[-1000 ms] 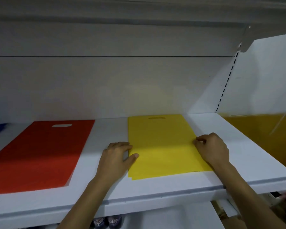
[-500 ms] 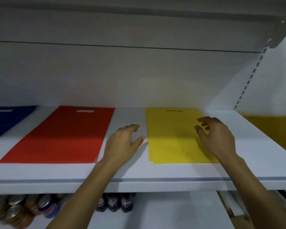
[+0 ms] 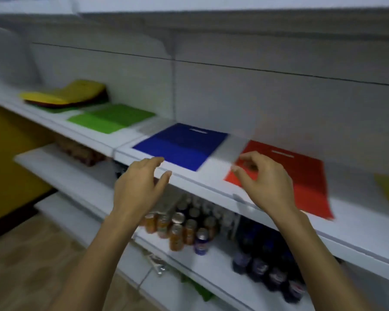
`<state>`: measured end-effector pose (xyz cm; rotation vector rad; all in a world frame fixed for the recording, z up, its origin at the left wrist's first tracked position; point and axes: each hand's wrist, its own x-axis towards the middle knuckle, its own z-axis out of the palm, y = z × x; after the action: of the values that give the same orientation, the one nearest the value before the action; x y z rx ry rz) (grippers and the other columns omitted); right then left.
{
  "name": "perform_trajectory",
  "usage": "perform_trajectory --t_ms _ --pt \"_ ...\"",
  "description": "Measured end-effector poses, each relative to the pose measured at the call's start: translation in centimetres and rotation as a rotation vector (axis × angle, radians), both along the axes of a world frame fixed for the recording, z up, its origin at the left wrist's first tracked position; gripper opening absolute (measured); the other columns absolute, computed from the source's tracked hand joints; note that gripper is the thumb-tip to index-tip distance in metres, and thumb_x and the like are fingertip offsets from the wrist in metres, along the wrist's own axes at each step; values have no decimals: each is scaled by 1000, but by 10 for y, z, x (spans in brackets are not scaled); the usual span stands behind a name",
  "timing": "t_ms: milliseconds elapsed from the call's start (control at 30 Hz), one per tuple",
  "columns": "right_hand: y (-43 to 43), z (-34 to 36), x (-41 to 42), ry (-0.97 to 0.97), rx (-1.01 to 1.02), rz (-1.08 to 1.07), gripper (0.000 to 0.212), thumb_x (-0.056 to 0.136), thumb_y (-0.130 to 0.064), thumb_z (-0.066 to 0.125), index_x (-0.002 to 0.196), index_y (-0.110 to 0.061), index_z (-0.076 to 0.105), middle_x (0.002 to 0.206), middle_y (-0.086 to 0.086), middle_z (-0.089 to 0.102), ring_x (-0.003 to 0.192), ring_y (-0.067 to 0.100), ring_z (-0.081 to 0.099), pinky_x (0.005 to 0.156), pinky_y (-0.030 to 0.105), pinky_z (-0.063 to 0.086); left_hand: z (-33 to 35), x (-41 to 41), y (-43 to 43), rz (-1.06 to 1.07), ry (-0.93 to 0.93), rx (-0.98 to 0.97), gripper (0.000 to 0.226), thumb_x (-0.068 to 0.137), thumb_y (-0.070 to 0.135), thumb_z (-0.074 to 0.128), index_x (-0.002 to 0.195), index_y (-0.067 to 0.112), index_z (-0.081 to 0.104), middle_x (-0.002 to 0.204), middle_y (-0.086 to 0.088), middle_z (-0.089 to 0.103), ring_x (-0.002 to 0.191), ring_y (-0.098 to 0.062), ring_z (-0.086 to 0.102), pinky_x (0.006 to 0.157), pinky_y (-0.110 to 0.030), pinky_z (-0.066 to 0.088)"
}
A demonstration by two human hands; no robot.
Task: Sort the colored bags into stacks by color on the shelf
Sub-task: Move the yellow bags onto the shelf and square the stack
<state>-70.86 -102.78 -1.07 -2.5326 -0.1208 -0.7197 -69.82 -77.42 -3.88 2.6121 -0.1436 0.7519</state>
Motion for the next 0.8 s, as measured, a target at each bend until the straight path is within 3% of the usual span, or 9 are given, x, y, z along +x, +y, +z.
perform_trajectory --t_ms 100,200,633,800 --pt "93 4 20 -2 -85 130 44 88 -47 59 125 -24 59 122 -2 63 113 20 56 93 40 45 4 -5 100 120 -55 203 46 91 42 58 128 15 58 121 -4 64 112 -28 56 80 -40 49" --pt "180 9 34 3 -111 229 46 89 -48 57 129 -25 55 128 -3 59 117 20 52 95 40 40 13 -15 191 238 -80 317 50 87 37 65 128 9 58 124 -8 63 112 -30 57 84 -42 49" --pt "424 1 100 -4 -167 528 42 87 -48 60 124 -28 57 124 -3 60 117 22 51 91 37 37 -2 -16 394 497 -45 420 66 78 38 74 132 5 54 131 -10 60 117 -27 59 92 -41 49" --pt "489 10 178 18 -210 578 48 86 -47 61 128 -25 56 128 -2 59 119 22 53 88 36 43 11 49 470 519 -7 507 68 88 43 61 143 10 41 146 -7 46 135 -25 43 107 -43 38"
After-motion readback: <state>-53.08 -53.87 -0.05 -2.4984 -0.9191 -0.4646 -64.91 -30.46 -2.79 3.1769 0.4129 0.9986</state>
